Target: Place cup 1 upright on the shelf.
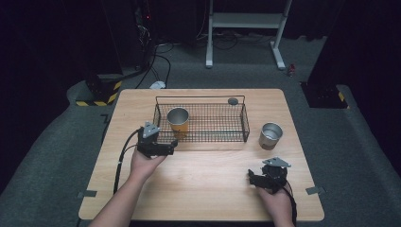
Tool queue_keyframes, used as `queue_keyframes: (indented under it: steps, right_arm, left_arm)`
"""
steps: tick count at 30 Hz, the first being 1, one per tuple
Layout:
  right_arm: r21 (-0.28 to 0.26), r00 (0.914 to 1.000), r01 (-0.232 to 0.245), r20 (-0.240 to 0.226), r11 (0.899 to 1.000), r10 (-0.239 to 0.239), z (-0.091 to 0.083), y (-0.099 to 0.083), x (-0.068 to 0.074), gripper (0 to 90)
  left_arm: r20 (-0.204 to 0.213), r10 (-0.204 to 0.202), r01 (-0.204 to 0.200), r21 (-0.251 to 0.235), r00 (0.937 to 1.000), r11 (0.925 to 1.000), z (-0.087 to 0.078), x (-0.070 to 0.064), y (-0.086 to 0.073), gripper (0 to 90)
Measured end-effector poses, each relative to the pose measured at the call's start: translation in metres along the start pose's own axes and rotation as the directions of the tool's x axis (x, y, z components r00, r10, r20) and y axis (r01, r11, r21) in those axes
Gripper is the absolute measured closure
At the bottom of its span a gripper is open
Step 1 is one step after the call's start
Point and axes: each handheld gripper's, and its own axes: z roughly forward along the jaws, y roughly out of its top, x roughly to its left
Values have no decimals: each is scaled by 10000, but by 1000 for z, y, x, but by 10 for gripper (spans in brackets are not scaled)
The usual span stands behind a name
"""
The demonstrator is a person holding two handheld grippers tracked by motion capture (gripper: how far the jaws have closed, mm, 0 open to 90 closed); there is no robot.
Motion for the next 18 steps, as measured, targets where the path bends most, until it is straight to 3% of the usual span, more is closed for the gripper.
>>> queue_keyframes:
  steps: [7, 13, 18]
  right_arm:
    - [-2, 10000, 2, 0, 10000, -2, 0, 0, 0, 104]
    - [0, 10000, -6, 0, 10000, 6, 0, 0, 0, 104]
    - [3, 10000, -19, 3, 10000, 19, 0, 0, 0, 104]
  left_arm:
    - [49, 27, -27, 108, 10000, 9999, -12, -1, -19, 18]
    - [39, 184, -186, 436, 9998, 9989, -19, -1, -35, 24]
    - [200, 80, -95, 747, 9998, 9972, -23, -1, -50, 24]
